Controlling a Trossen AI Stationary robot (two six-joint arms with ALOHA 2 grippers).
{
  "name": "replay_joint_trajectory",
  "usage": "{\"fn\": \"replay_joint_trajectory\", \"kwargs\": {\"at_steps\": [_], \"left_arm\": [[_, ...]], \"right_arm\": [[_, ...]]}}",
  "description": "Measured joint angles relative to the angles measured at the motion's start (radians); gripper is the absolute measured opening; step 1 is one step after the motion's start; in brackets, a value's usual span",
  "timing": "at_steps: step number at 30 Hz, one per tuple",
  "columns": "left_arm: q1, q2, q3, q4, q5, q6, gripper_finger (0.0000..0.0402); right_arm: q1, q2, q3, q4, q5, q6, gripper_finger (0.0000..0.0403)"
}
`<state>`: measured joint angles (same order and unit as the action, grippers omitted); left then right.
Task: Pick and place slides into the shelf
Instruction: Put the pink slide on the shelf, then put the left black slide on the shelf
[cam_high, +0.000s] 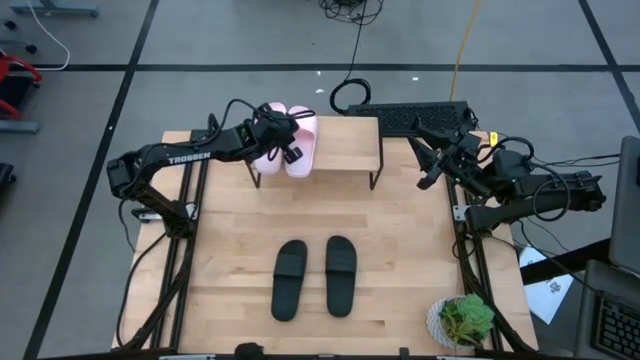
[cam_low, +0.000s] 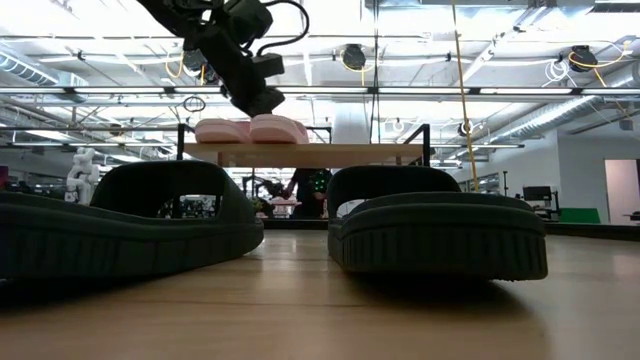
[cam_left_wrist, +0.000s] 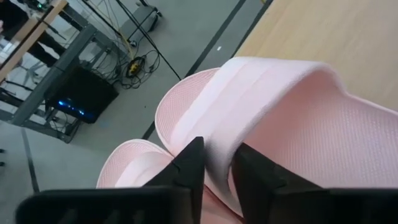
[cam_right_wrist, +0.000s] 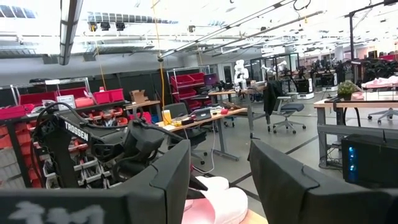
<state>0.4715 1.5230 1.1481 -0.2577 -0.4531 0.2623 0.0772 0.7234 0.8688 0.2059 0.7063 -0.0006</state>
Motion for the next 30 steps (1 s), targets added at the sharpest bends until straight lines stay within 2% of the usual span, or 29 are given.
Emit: {"fn": "replay_joint_trajectory", "kwargs": {"at_steps": [6, 11, 30], "left_arm": [[0.005, 0.002, -0.001, -0.006, -0.041, -0.009, 0.0131], [0.003, 0.002, -0.001, -0.003, -0.045, -0.008, 0.0151], [-0.021, -0.077, -0.002, -0.003, -0.046, -0.029, 0.0157]], "right_arm": [[0.000, 0.000, 0.000, 0.000, 0.000, 0.000, 0.0155], [0.000, 0.000, 0.000, 0.000, 0.000, -0.001, 0.0155], [0.000, 0.000, 0.000, 0.000, 0.002, -0.012, 0.0155]]}}
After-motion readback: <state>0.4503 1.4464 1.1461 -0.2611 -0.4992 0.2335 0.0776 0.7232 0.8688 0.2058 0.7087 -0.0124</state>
